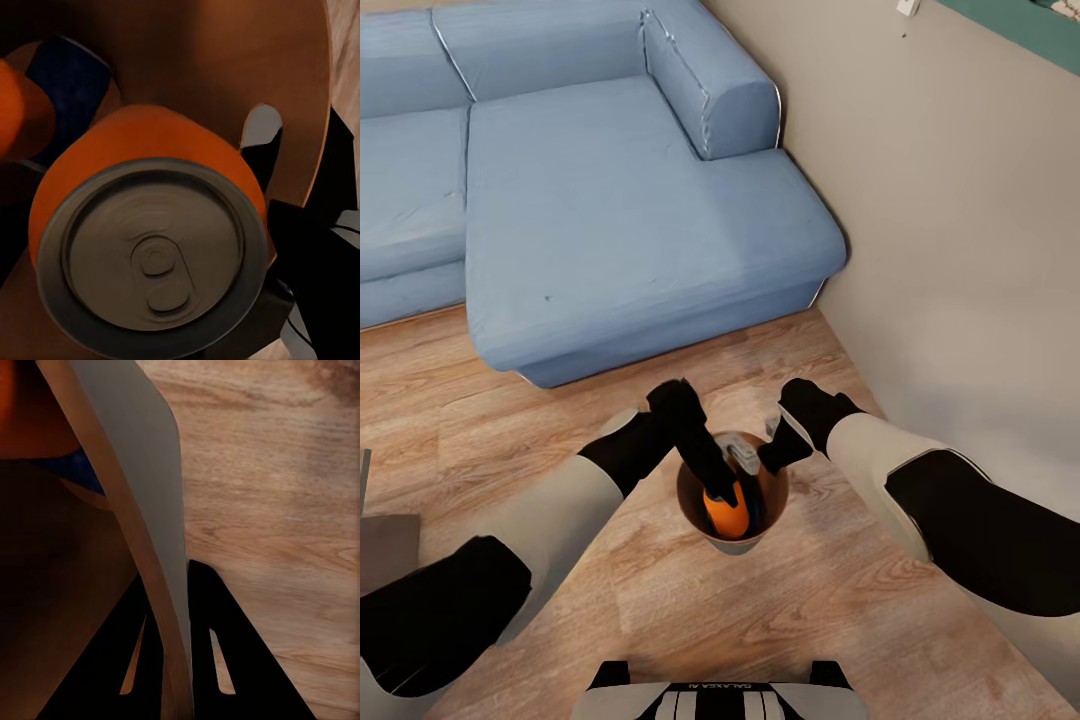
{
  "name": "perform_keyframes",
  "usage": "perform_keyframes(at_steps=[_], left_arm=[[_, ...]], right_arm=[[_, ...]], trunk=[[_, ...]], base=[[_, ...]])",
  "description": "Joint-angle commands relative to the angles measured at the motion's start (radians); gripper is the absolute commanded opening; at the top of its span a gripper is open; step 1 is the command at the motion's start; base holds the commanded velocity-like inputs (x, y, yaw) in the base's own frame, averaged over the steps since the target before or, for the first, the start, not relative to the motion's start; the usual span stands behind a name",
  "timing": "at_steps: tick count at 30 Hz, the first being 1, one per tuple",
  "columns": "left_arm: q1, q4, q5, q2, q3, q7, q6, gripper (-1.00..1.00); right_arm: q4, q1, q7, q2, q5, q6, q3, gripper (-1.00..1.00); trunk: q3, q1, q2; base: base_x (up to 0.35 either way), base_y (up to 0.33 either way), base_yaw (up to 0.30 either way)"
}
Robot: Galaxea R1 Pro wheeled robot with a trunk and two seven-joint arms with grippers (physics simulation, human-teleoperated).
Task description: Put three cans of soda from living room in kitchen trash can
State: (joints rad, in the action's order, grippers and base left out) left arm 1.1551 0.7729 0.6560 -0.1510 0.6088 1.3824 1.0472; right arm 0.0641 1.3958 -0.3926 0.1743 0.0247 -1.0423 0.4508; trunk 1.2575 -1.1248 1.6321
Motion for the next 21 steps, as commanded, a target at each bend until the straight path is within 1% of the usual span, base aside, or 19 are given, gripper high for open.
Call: perform_keyframes(at_steps=[1,6,14,21], left_arm=[[-0.002,0.0,0.0,0.0,0.0,-0.003,0.0,-1.0],[-0.017,-0.001,0.002,0.001,0.001,-0.023,0.0,-1.0],[-0.021,-0.002,0.002,0.001,0.003,-0.032,0.0,-1.0],[-0.022,-0.005,0.003,0.0,0.022,-0.034,0.0,-1.0]], right_arm=[[-0.001,0.0,-0.007,0.0,-0.029,-0.005,-0.018,-1.0],[-0.001,0.0,-0.007,0.0,-0.029,-0.005,-0.018,-1.0],[-0.001,0.0,-0.007,0.0,-0.029,-0.005,-0.018,-1.0],[-0.001,0.0,-0.007,0.0,-0.029,-0.005,-0.018,-1.0]], trunk=[[0.0,0.0,0.0],[0.0,0.0,0.0],[0.0,0.0,0.0],[0.0,0.0,0.0]], base=[[0.0,0.0,0.0],[0.0,0.0,0.0],[0.0,0.0,0.0],[0.0,0.0,0.0]])
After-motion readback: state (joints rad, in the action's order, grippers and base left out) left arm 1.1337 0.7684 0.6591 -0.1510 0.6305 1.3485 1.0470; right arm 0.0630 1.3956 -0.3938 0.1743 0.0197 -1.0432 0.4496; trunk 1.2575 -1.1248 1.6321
